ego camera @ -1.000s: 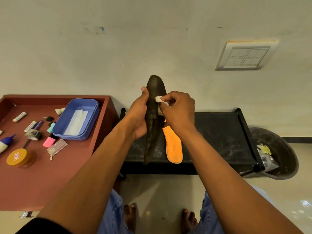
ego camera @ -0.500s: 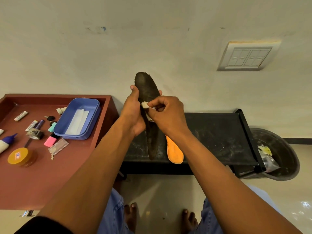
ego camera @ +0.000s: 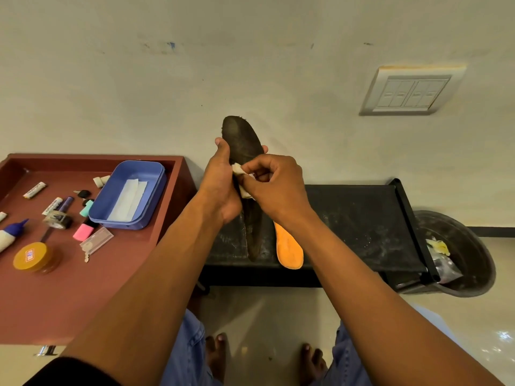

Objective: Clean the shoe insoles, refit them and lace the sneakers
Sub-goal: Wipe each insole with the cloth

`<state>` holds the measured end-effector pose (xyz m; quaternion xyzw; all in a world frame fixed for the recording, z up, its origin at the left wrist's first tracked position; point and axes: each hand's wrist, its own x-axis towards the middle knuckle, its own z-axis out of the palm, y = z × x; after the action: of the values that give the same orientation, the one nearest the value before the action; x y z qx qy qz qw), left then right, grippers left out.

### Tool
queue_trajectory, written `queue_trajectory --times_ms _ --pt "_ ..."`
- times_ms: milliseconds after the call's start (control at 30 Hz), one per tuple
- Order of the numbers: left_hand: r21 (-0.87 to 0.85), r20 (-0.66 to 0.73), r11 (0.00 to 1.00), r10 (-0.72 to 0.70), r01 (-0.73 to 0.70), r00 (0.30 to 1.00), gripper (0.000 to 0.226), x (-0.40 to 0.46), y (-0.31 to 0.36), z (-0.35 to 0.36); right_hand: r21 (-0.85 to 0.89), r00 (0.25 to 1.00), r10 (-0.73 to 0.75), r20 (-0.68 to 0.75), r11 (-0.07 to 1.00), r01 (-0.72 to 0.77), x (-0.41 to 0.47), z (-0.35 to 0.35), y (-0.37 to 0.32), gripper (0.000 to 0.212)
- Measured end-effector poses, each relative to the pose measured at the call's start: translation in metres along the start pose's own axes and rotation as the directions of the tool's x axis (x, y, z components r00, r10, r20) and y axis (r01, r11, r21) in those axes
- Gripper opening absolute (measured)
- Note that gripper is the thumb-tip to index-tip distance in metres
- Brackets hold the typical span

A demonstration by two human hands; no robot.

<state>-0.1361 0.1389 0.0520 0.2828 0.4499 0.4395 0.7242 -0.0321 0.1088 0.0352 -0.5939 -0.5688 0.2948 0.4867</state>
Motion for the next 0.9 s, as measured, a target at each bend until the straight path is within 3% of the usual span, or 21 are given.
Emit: queue_trajectory --times_ms 200,333,500,733,833,900 --pt "-0.005 0.088 0.999 -0.039 0.039 0.995 0.086 0.0 -0.002 0.002 -0.192 0.976 0.091 -0.198 0.973 -0.129 0.009 -0.009 0.02 0.009" --pt "-0.033 0.077 0.999 -0.022 0.024 0.997 0.085 -0.002 0.0 0.002 -0.096 0.986 0.108 -0.126 0.988 -0.12 0.009 -0.012 0.016 0.003" --pt "-0.11 -0.035 0.994 0.003 -0.006 0.999 0.086 0.002 0.008 -0.005 0.017 0.995 0.043 0.095 0.999 -0.045 0.002 0.001 0.005 0.008" --pt "-0.249 0.009 0.968 -0.027 0.029 1.0 0.086 0.009 0.009 -0.008 -0.118 0.994 0.097 -0.059 0.988 -0.103 0.005 -0.004 0.017 0.005" --pt "-0.275 -0.001 0.961 -0.013 0.012 1.0 0.084 0.011 0.009 -0.01 -0.063 0.993 0.119 -0.012 0.991 -0.12 0.004 -0.006 0.012 0.005" --pt "-0.314 -0.03 0.949 0.01 -0.019 0.999 0.08 0.012 0.013 -0.012 0.045 0.985 0.137 0.1 0.989 -0.142 0.003 -0.007 0.005 0.008"
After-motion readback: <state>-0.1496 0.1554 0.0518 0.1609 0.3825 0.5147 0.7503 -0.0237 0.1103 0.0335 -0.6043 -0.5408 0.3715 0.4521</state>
